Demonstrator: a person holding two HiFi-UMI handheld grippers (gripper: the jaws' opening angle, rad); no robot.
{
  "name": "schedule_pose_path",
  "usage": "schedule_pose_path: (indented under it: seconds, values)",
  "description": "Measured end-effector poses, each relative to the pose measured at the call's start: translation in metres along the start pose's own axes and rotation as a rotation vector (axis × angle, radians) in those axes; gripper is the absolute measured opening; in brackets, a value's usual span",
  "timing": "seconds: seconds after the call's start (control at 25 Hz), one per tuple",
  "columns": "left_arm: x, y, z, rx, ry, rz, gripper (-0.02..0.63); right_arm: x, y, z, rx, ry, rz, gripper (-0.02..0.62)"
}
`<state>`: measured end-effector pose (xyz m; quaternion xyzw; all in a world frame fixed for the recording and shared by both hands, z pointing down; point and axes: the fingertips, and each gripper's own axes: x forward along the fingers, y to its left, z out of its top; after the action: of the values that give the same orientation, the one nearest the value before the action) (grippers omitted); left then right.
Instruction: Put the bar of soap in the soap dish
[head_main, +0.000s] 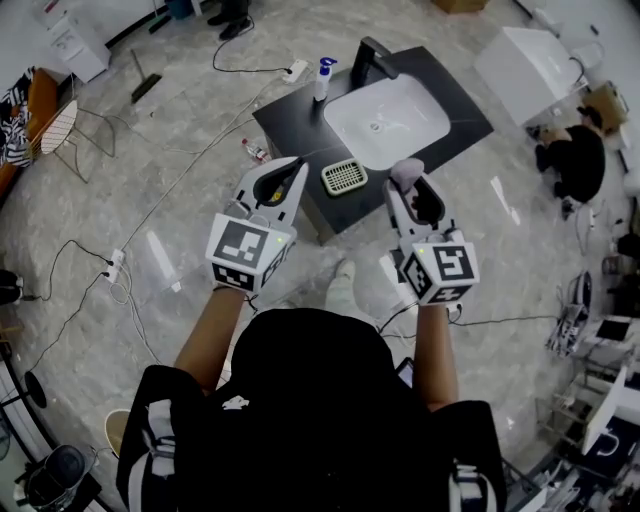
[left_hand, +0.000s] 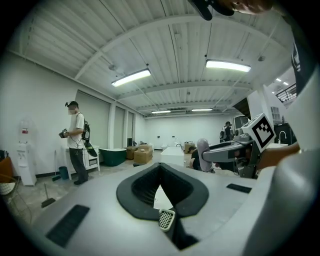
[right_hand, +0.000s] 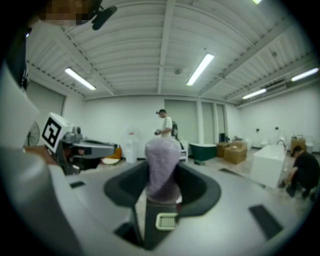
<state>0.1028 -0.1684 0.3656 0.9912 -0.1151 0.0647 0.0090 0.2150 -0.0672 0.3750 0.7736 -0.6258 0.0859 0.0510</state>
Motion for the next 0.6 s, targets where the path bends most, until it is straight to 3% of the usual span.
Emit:
schedule_pose_path:
  seconds: [0.24, 0.6]
  values:
    - [0.039, 0.006, 0.005, -0.009, 0.018, 0.068, 0.025, 0.035, -0.036, 0.003, 0.003, 0.021, 0.077, 0.206]
    - [0.077, 0.015, -0.002, -0.052, 0.047, 0.214, 0.025, 0.085, -0.061, -0.018, -0.021, 0.082, 0.28, 0.206]
